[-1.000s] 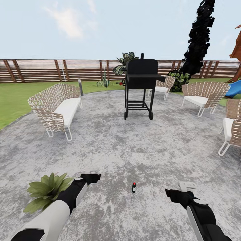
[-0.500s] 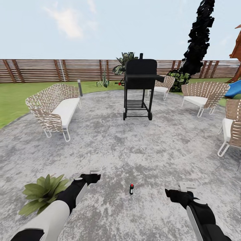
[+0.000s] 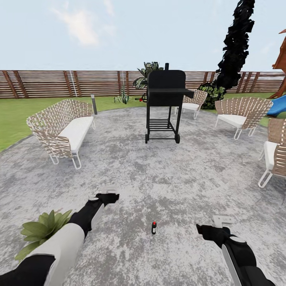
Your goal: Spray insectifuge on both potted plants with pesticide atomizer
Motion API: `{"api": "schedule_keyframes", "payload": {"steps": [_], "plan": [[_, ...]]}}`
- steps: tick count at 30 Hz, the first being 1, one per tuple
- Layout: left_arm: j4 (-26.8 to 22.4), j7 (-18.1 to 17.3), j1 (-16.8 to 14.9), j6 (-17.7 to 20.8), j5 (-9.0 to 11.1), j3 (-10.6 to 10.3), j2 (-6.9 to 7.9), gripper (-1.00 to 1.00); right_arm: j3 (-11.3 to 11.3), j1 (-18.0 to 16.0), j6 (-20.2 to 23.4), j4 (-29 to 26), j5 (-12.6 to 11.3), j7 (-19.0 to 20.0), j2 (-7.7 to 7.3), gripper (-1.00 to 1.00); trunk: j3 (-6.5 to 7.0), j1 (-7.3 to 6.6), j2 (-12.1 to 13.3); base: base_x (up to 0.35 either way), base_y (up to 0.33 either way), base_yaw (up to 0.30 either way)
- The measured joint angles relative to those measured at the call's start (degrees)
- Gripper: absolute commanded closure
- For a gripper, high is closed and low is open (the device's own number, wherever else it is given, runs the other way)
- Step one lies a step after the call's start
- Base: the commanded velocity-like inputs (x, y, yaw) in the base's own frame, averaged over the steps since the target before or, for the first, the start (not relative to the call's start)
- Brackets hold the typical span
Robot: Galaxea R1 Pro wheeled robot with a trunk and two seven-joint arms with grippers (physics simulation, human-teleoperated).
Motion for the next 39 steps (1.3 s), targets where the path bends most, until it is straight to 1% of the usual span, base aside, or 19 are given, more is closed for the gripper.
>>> {"api": "schedule_keyframes", "payload": {"steps": [1,2,7,11,17,19,20,21,30,33,38,39], "plan": [[0.12,0.01,-1.35,0.00,0.05,0.05,0.01,-1.00,-0.01,0.01,0.01,0.02,0.03,0.00,-0.02,-1.00,0.00,0.00,0.00,0.000,0.000,0.000],[0.18,0.05,-1.94,0.00,0.07,0.07,0.02,-1.00,-0.02,0.00,0.02,0.03,0.04,0.00,-0.03,-1.00,-0.01,0.00,0.00,0.000,0.000,0.000],[0.26,0.10,-3.29,-0.01,0.15,0.12,0.04,-1.00,-0.08,0.00,0.02,0.14,-0.23,0.03,-0.05,-1.00,-0.01,0.00,0.00,0.000,0.000,0.000],[0.20,0.02,-3.39,-0.44,-0.16,0.01,0.02,-1.00,-0.06,-0.01,0.06,0.03,-0.38,0.12,0.06,-1.00,-0.01,0.00,0.00,0.000,0.000,0.000],[0.18,-0.05,-3.32,-2.33,-0.63,-0.21,-0.05,-1.00,0.11,-0.01,0.11,-0.10,-0.42,0.12,0.14,-1.00,-0.01,0.00,0.00,0.000,0.000,0.000],[0.22,-0.05,-3.32,-4.07,-0.66,-0.24,-0.06,-1.00,0.04,-0.01,0.11,-0.12,-0.42,0.09,0.18,-1.00,-0.01,0.00,0.00,0.000,0.000,0.000],[0.24,-0.05,-3.32,-5.75,-0.71,-0.22,-0.06,-1.00,0.02,-0.01,0.11,-0.13,-0.41,0.09,0.20,-1.00,-0.01,0.00,0.00,0.000,0.000,0.000],[0.24,-0.05,-3.32,-6.63,-0.73,-0.21,-0.06,-1.00,0.01,-0.01,0.11,-0.13,-0.40,0.08,0.20,-1.00,-0.01,0.00,0.00,0.000,0.000,0.000],[-0.05,-0.05,-3.22,-11.86,-0.71,-0.16,-0.06,-1.00,-0.26,-0.01,0.11,-0.14,-0.34,0.07,0.21,-1.00,-0.27,0.00,0.00,0.000,0.000,0.000],[-0.03,-0.05,-3.21,-12.27,-0.72,-0.18,-0.06,-1.00,-0.26,-0.01,0.11,-0.14,-0.34,0.08,0.21,-1.00,-0.52,-0.01,0.00,0.088,0.000,0.000],[-0.02,-0.05,-3.07,-12.45,-0.74,-0.14,-0.05,-1.00,-0.28,-0.01,0.12,-0.14,-0.34,0.06,0.25,-1.00,-0.98,-0.08,-0.03,0.291,-0.009,0.000],[-0.02,-0.05,-3.06,-12.45,-0.75,-0.14,-0.06,-1.00,-0.29,-0.01,0.12,-0.14,-0.33,0.07,0.26,-1.00,-1.04,-0.03,-1.01,0.319,-0.083,0.000]]}}
